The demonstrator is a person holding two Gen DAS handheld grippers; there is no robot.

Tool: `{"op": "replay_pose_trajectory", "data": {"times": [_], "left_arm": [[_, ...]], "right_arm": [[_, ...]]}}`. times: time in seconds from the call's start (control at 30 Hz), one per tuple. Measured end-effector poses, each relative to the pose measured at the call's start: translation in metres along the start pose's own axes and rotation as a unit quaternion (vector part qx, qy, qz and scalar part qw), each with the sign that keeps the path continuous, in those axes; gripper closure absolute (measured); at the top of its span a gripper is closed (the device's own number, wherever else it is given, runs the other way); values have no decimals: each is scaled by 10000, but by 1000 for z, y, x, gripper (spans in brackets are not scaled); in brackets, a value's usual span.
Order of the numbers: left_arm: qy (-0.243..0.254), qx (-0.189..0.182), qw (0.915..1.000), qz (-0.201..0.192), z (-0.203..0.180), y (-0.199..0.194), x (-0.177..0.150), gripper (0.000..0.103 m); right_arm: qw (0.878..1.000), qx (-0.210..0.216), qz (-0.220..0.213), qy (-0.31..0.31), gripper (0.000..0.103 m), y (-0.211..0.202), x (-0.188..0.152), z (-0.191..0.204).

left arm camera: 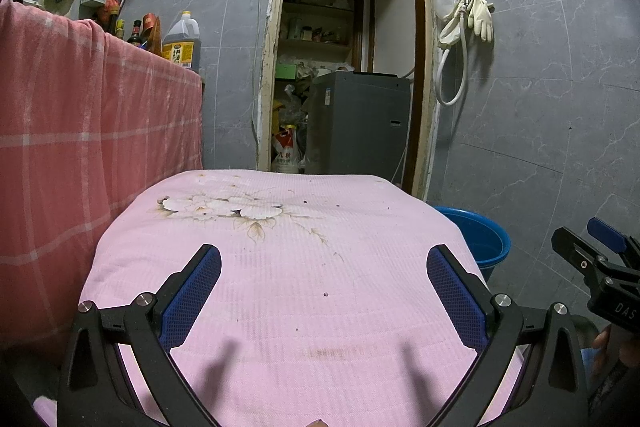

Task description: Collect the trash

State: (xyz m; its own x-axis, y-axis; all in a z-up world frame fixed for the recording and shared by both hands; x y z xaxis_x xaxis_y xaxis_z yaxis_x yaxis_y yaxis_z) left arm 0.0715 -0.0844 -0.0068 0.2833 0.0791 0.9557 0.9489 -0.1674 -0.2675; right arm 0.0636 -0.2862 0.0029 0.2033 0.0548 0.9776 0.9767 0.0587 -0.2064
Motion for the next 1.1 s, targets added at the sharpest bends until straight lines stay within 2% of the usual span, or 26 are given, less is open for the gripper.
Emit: {"op": "replay_pose_trajectory", "data": {"times": [1.1], "left_arm": [[-38,198,9998,-33,1,-1,-1,2]], "right_arm": [[10000,12,30,0,0,0,-1,2]]}}
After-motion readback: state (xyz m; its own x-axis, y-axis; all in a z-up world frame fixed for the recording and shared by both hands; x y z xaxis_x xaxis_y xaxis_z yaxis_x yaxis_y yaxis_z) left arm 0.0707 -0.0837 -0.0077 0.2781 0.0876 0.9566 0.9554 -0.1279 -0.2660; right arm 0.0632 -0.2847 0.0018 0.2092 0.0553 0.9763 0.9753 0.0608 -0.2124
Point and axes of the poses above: each gripper's, at about its wrist camera, not at the fingertips, and y roughly the way its jaws point, z to its left, x to its top, the point moved 3 cm from there along y, roughly the way its jaws point, and after that the axes turned 3 degrees about -y, right-handed, at the moved point
